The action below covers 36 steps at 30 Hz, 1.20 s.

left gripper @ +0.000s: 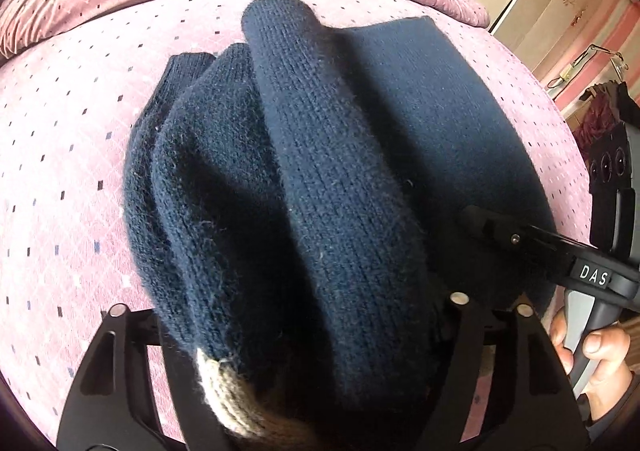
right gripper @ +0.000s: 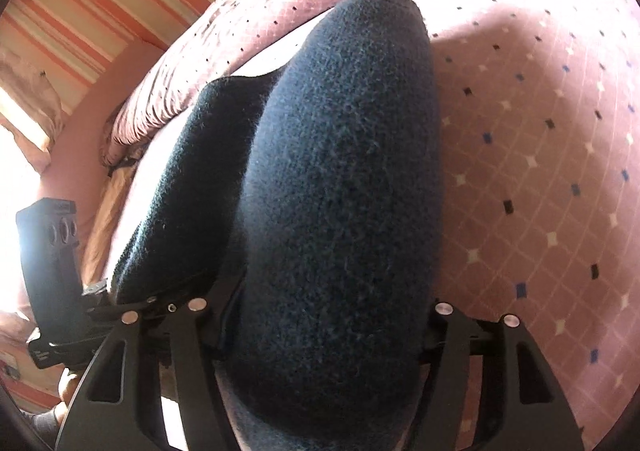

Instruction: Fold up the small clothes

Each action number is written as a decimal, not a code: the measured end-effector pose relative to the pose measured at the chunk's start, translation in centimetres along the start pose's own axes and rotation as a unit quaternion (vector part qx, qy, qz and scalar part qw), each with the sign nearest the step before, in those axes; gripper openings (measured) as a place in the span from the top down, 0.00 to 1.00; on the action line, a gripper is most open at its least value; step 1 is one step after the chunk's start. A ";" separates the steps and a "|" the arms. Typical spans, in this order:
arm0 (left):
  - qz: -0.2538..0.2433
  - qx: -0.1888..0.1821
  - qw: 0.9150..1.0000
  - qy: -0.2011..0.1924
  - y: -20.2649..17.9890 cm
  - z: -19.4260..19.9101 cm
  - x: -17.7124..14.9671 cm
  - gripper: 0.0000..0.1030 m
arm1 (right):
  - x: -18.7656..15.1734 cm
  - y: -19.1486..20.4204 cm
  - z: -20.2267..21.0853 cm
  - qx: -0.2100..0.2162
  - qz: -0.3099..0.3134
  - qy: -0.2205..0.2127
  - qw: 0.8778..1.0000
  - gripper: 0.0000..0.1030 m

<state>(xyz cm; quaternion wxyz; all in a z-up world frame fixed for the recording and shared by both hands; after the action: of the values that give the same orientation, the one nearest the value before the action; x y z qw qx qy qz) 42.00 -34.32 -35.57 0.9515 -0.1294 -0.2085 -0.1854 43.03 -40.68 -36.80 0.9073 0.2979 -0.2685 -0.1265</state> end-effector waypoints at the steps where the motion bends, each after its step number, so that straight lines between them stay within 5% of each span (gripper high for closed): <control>1: 0.001 -0.001 1.000 0.001 0.8 -0.3 -0.2 0.27 | -0.1 -0.6 0.3 0.001 0.000 0.001 1.000 0.37; 8: 0.008 -0.041 0.999 0.004 4.1 1.8 -1.7 0.25 | 0.0 -1.1 1.8 -0.001 -0.021 0.032 0.999 0.29; 15: -0.017 -0.032 0.999 -0.006 7.0 5.8 -2.5 0.13 | -0.4 -0.7 4.4 -0.034 -0.017 0.036 0.999 0.26; 17: -0.022 -0.017 0.999 -0.026 8.1 7.3 -2.1 0.07 | -0.2 -0.8 5.7 -0.051 -0.010 0.024 0.998 0.16; 20: -0.022 -0.003 0.999 -0.036 8.8 8.7 -1.4 0.07 | 0.7 -0.2 8.3 -0.081 0.018 -0.011 0.997 0.14; 26: -0.015 0.093 0.992 -0.080 11.2 11.0 -0.1 0.03 | 2.0 3.4 12.0 -0.177 0.113 -0.090 0.974 0.07; 30: -0.001 0.122 0.988 -0.095 12.7 11.7 -0.6 0.03 | 0.5 6.4 11.5 -0.241 0.203 -0.131 0.940 0.07; 36: 0.026 0.162 0.981 -0.105 16.8 13.0 -2.5 0.03 | -2.0 7.4 9.3 -0.251 0.204 -0.151 0.934 0.07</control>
<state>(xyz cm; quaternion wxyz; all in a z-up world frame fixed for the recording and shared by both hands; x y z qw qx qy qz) 42.22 -14.27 -28.07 0.9374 0.0019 -0.3306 -0.1096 36.68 -38.42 -26.86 0.9074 -0.0239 -0.4171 -0.0454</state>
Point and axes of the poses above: each gripper's, at about its wrist camera, not at the fingertips, and z roughly against the way its jaws point, y to its left, x to its top, the point moved 10 cm from there along -z, roughly the way its jaws point, and after that the axes turned 5 degrees about x, right-handed, at the moved point
